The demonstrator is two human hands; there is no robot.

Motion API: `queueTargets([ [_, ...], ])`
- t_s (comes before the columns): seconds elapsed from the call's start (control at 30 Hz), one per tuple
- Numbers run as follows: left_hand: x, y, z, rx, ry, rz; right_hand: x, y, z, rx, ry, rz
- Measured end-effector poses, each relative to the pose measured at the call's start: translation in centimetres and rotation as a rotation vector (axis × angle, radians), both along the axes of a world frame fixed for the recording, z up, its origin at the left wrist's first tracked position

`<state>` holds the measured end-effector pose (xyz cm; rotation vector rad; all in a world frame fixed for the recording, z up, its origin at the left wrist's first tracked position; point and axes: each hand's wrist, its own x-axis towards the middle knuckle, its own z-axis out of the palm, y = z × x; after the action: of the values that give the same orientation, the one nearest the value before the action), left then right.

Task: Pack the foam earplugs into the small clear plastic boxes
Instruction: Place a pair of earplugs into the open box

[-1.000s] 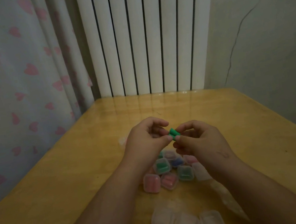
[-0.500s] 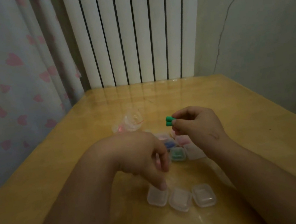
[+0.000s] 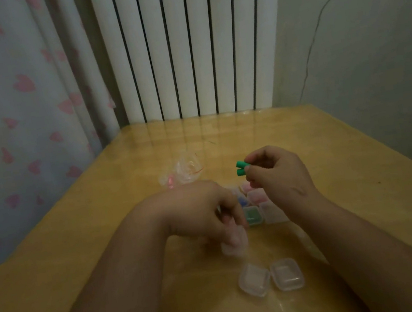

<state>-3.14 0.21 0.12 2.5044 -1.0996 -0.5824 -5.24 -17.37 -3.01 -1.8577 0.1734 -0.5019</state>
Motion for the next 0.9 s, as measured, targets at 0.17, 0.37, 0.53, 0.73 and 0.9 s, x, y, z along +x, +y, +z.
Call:
queueTargets([
  [0.17, 1.1, -0.3, -0.9, -0.458, -0.089, 0.328, -0.3, -0.7, 0.6, 0.069, 0.008, 0.062],
  [0.37, 2.3, -1.4, -2.4, -0.786, -0.07, 0.492, -0.3, -0.6, 1.1, 0.165, 0.163, 0.166],
  [0.53, 2.1, -1.7, -2.7, -0.838, -0.057, 0.48, -0.7, -0.5, 1.2, 0.137, 0.21, 0.252],
  [0.73, 1.7, -1.5, -2.3, -0.933, 0.092, 0.413, -0.7, -0.8, 1.0, 0.094, 0.178, 0.283],
  [0.9, 2.1, -1.4, -2.1, -1.038, 0.149, 0.468, -0.5, -0.9, 0.8, 0.077, 0.138, 0.245],
])
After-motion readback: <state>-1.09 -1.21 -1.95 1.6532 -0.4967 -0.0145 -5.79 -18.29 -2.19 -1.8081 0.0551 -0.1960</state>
